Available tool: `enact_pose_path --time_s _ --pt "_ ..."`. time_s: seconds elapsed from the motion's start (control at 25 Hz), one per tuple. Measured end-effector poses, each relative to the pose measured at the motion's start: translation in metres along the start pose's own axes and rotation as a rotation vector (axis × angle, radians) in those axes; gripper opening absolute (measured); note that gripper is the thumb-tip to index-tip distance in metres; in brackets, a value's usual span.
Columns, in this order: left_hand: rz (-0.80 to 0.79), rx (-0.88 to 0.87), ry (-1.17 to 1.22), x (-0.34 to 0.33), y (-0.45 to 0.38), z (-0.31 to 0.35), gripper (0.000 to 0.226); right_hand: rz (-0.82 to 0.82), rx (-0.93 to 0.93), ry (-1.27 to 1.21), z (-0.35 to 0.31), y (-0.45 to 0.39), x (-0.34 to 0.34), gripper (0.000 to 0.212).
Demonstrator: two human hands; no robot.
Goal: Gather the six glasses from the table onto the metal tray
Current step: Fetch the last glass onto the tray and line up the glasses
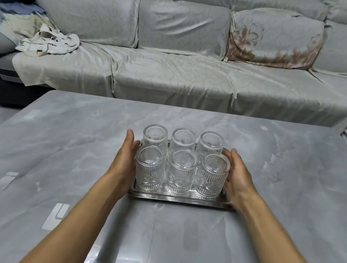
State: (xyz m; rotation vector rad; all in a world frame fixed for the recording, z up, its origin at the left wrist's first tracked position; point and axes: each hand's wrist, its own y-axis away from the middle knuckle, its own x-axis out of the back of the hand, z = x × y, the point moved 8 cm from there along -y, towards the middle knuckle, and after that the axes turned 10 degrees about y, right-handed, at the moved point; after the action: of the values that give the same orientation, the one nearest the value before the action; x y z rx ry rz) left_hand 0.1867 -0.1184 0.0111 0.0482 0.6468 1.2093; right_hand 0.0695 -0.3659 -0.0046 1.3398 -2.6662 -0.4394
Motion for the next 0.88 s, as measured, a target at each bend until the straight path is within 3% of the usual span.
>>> enact_pose_path --time_s 0.12,0.2,0.24,0.32,0.36,0.4,0.52,0.6,0.88 --pt "-0.044 -0.016 -0.035 -0.006 0.003 -0.006 0.063 0.047 0.036 0.055 0.001 0.001 -0.002 0.043" --pt "0.009 -0.104 -0.101 -0.009 0.011 0.005 0.063 0.100 0.100 0.152 -0.010 0.008 0.000 0.043" --pt "0.069 -0.235 -0.237 -0.007 0.012 0.017 0.059 0.169 0.171 0.260 -0.022 0.013 0.005 0.044" --pt "0.169 -0.724 -0.739 -0.024 0.031 0.055 0.050 0.328 0.462 0.569 -0.063 0.029 0.009 0.046" --pt "0.122 -0.921 -0.972 -0.047 0.040 0.061 0.050 0.365 0.635 0.733 -0.083 0.037 -0.001 0.046" --pt "0.034 -0.975 -1.176 -0.070 0.038 0.058 0.054 0.354 0.755 0.911 -0.096 0.040 -0.018 0.047" --pt "-0.138 -0.727 -1.558 -0.099 0.005 0.034 0.063 0.166 0.740 1.385 -0.092 0.023 -0.066 0.054" --pt "-0.203 -0.604 -1.612 -0.095 -0.011 0.023 0.063 0.081 0.670 1.459 -0.077 0.014 -0.072 0.054" --pt "-0.181 -0.698 -1.625 -0.093 -0.020 0.016 0.061 0.104 0.701 1.467 -0.074 0.006 -0.072 0.057"
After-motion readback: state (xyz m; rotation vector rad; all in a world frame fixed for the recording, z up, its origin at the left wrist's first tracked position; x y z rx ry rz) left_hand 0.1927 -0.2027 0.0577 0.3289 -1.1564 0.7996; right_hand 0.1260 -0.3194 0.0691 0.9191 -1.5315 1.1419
